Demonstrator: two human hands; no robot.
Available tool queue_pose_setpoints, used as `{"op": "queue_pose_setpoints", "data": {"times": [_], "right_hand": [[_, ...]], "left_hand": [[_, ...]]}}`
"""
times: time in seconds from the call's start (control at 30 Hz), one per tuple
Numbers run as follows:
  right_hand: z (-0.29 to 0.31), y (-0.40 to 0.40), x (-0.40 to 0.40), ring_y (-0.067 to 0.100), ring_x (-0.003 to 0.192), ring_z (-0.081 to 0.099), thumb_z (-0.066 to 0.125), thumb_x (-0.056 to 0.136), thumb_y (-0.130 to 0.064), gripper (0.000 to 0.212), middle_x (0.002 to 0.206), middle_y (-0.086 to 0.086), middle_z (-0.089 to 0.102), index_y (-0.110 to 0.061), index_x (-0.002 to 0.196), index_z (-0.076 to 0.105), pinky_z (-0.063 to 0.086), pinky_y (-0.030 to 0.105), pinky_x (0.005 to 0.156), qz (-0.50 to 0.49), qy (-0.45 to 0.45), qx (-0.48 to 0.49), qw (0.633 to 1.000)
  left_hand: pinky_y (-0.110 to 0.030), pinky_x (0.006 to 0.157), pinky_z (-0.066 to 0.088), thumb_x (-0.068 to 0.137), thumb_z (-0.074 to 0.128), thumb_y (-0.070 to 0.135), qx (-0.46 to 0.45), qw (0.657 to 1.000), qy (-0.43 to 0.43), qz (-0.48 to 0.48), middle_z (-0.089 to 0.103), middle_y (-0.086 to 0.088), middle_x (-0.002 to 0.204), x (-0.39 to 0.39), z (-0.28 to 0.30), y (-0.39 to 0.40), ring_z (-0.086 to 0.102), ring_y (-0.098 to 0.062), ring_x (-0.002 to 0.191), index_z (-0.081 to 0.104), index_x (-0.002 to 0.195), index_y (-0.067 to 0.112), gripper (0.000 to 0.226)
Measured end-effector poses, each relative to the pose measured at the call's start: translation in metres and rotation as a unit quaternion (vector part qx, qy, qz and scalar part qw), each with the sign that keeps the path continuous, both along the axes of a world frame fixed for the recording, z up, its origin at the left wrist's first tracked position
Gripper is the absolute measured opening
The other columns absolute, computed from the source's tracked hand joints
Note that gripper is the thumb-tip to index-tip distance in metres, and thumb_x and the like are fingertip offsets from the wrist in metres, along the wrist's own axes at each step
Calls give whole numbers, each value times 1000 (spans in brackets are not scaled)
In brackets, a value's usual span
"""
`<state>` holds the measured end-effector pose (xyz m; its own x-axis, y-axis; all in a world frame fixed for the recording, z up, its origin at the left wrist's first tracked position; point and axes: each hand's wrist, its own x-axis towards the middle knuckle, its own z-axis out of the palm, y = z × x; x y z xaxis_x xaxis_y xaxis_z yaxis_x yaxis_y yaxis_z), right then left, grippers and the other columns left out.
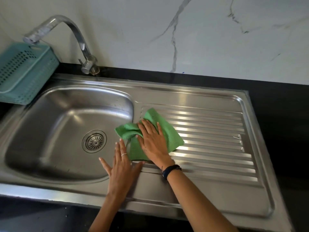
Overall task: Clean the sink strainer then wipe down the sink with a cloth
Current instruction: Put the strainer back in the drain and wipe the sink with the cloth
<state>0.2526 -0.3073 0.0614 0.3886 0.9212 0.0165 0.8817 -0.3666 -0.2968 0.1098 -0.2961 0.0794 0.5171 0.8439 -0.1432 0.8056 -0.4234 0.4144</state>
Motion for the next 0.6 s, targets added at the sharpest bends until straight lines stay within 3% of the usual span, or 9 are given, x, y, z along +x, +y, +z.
{"op": "queue_pose_setpoints", "data": {"times": [0.17,0.3,0.47,0.6], "right_hand": [[4,-65,48,15,143,21,25,99,-41,52,153,0,29,-19,146,25,1,43,118,-110,-4,-8,994],[8,-140,100,15,143,19,25,100,-40,50,153,0,29,-20,146,25,4,44,118,-206,-5,-28,978],[15,-209,149,27,138,29,36,98,-31,47,148,13,36,-9,141,35,19,46,116,-324,1,10,946],[11,-185,138,27,143,18,30,100,-33,53,154,14,24,-8,146,26,3,48,117,-373,-8,-12,928]], "left_hand": [[-55,104,-26,80,44,64,7,995,9,-100,-24,8,148,28,4,-24,-20,-8,138,-30,133,30,97],[-54,109,-19,81,44,64,-11,984,34,-174,-14,5,157,70,5,-56,-14,-14,144,-12,145,31,91],[-57,111,-15,80,38,70,-28,984,47,-172,-18,-4,156,76,2,-62,-18,-22,143,-11,145,29,91],[-57,111,-14,49,4,94,-11,993,48,-104,-21,-6,153,47,-1,-42,-18,-25,143,-11,146,24,120]]}}
